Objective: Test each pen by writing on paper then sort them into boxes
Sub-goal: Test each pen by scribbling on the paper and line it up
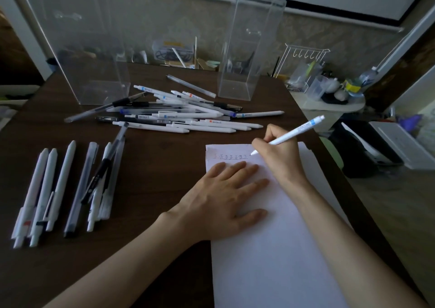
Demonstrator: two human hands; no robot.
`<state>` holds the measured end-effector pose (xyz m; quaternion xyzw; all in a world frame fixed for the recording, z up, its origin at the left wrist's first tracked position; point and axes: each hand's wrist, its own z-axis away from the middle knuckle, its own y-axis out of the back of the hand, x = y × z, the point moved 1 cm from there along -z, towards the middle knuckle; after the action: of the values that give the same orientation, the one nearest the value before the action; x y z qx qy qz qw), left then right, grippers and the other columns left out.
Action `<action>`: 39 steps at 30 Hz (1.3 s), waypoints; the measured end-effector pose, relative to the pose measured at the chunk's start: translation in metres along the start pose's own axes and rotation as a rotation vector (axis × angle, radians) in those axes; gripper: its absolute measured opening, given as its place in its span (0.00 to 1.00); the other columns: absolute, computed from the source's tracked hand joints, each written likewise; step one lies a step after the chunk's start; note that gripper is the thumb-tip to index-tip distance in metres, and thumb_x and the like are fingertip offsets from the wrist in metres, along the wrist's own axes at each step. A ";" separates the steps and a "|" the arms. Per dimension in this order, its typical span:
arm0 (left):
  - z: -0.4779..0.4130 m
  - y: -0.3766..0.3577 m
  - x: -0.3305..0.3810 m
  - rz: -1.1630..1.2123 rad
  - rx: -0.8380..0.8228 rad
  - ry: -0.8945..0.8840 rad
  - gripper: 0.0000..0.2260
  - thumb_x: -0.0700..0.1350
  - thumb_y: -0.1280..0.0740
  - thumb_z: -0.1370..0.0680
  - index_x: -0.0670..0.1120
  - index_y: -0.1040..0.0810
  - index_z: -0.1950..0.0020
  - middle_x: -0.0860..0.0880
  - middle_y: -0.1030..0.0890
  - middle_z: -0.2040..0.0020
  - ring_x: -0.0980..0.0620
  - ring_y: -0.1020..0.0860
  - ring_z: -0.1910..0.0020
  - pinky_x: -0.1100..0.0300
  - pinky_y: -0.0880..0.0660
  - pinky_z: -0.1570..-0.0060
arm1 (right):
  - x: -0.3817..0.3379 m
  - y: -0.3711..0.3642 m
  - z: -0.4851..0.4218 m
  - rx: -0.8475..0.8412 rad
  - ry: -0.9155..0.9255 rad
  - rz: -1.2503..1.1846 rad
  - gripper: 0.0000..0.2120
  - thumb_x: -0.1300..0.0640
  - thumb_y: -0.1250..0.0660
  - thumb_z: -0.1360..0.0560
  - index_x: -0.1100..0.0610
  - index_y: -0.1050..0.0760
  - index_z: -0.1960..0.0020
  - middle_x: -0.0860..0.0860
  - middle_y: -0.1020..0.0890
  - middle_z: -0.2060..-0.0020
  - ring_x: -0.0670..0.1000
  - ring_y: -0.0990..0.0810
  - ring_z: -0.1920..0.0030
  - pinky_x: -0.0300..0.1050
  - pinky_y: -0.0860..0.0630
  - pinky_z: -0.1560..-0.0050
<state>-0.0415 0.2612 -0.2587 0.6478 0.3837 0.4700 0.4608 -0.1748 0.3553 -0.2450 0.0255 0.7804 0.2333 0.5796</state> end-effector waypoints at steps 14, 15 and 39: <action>-0.001 -0.002 -0.002 -0.013 0.022 0.003 0.28 0.64 0.50 0.23 0.53 0.36 0.27 0.47 0.37 0.26 0.47 0.40 0.27 0.56 0.53 0.33 | 0.005 0.000 -0.002 -0.030 0.085 0.069 0.19 0.69 0.35 0.31 0.55 0.42 0.71 0.43 0.35 0.82 0.41 0.28 0.75 0.35 0.37 0.72; -0.001 -0.002 -0.002 0.003 0.019 0.003 0.28 0.64 0.51 0.23 0.54 0.38 0.26 0.47 0.39 0.25 0.47 0.42 0.27 0.56 0.53 0.32 | 0.005 0.000 -0.001 -0.032 0.086 0.066 0.19 0.69 0.36 0.31 0.55 0.43 0.71 0.43 0.36 0.82 0.40 0.29 0.76 0.35 0.37 0.72; -0.002 0.007 -0.006 0.150 0.311 0.127 0.16 0.57 0.40 0.24 0.46 0.27 0.48 0.51 0.22 0.51 0.50 0.24 0.53 0.60 0.32 0.56 | 0.000 -0.001 0.005 -0.003 0.080 0.070 0.14 0.52 0.32 0.25 0.57 0.32 0.63 0.49 0.25 0.77 0.44 0.27 0.75 0.37 0.31 0.69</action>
<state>-0.0447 0.2546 -0.2529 0.7072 0.4306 0.4780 0.2933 -0.1702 0.3565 -0.2465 0.0425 0.8011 0.2556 0.5395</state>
